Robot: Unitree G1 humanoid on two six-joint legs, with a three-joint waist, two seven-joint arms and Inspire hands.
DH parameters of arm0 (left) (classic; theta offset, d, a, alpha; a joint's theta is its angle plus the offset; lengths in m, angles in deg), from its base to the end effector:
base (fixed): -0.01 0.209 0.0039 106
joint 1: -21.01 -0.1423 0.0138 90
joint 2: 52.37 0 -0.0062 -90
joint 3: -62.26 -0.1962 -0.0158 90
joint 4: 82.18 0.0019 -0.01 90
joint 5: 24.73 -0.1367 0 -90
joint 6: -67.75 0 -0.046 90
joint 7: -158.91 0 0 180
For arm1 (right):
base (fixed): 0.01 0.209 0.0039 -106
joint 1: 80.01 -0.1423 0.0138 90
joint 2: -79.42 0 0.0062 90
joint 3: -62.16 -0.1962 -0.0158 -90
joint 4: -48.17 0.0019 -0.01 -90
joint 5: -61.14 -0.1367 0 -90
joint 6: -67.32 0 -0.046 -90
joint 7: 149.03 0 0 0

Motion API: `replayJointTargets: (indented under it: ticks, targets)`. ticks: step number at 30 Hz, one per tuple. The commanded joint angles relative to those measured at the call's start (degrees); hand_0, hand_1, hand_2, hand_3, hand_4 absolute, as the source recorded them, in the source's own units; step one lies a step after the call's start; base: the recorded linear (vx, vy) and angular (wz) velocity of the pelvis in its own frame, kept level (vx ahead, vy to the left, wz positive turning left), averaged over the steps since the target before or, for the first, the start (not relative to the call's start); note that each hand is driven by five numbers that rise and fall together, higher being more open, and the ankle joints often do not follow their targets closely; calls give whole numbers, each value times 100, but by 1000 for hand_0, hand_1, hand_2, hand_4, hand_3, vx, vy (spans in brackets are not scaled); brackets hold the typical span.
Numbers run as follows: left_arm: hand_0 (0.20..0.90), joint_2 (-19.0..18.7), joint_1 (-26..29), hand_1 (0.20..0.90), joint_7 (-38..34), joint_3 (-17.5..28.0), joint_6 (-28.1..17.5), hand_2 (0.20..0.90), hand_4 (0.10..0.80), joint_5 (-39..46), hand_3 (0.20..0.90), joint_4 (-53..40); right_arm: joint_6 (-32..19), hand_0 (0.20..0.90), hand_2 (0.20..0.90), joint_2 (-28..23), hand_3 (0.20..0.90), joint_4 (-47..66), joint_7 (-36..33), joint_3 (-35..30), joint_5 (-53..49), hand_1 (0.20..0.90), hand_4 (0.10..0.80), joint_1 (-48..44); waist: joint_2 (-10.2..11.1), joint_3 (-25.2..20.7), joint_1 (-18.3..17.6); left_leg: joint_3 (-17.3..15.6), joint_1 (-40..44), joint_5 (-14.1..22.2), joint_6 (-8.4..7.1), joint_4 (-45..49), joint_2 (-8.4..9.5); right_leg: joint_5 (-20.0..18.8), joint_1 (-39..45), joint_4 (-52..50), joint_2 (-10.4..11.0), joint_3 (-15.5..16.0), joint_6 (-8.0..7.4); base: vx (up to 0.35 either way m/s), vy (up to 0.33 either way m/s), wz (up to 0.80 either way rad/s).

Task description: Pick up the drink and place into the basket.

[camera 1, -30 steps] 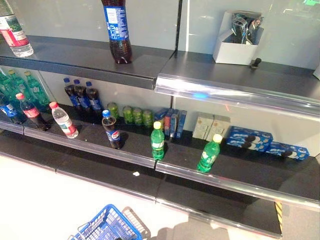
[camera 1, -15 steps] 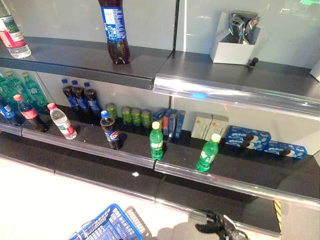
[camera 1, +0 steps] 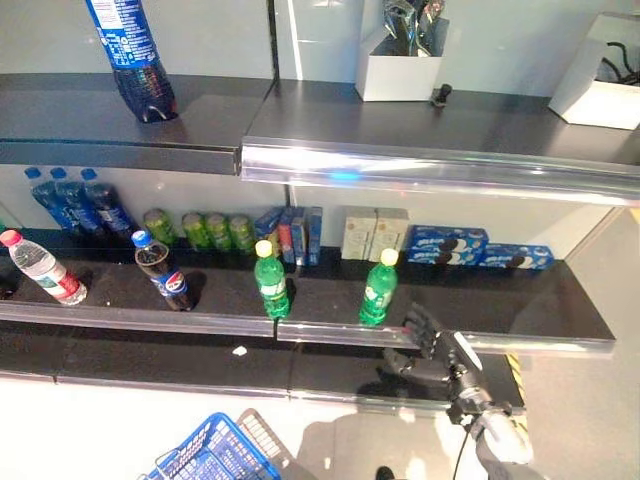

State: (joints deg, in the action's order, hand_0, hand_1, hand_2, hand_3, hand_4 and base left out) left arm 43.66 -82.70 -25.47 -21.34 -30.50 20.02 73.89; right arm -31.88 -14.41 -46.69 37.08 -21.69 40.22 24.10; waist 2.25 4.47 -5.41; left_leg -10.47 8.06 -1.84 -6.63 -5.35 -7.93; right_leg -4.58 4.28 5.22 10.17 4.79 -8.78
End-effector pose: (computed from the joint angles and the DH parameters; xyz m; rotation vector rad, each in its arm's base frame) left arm -0.0047 0.2281 -0.1293 -0.4697 1.0849 0.8630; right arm 0.1386 -0.2149 -0.0100 0.0369 0.1906 0.1055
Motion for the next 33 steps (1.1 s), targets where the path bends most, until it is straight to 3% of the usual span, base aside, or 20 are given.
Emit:
replayJointTargets:
  ticks: [1, 10, 21, 33]
  targets:
    - [300, 126, 281, 300, 90, 50, -343, 300, 100, 257, 200, -323, -553, 900, 900, -73, 900, 1042, -246, -232, -251, 900, 800, -564, -31, 53, 37, 39, 54, 298, 389, 178, -44, -70, -172, -250, 260, -48, 40, 0, 0, 0]
    - [300, 152, 152, 300, 83, -39, -381, 300, 100, 301, 200, -409, -758, 900, 900, -287, 900, 1786, -581, -217, -165, 900, 800, -604, -44, 120, 72, 32, -125, 341, 366, 479, -98, 31, -314, -478, 254, -15, 83, 29, 0, 0]
    - [300, 225, 298, 300, -199, -352, -414, 300, 100, 543, 200, -823, -1056, 900, 900, -254, 900, 1328, -2099, 102, 498, 900, 800, -1191, -174, 683, 249, 444, -994, 480, 333, 1615, -43, 424, -913, -1466, 179, -5, 338, -17, 9, 2]
    - [300, 244, 399, 300, -293, -735, -536, 300, 100, 802, 200, -1295, -1380, 900, 900, -342, 900, 1150, -2155, 249, 521, 900, 800, -1753, -323, 1323, 327, 610, -1616, 366, 314, 1932, 90, 376, -1364, -1683, 263, -6, 384, -84, 22, 10]
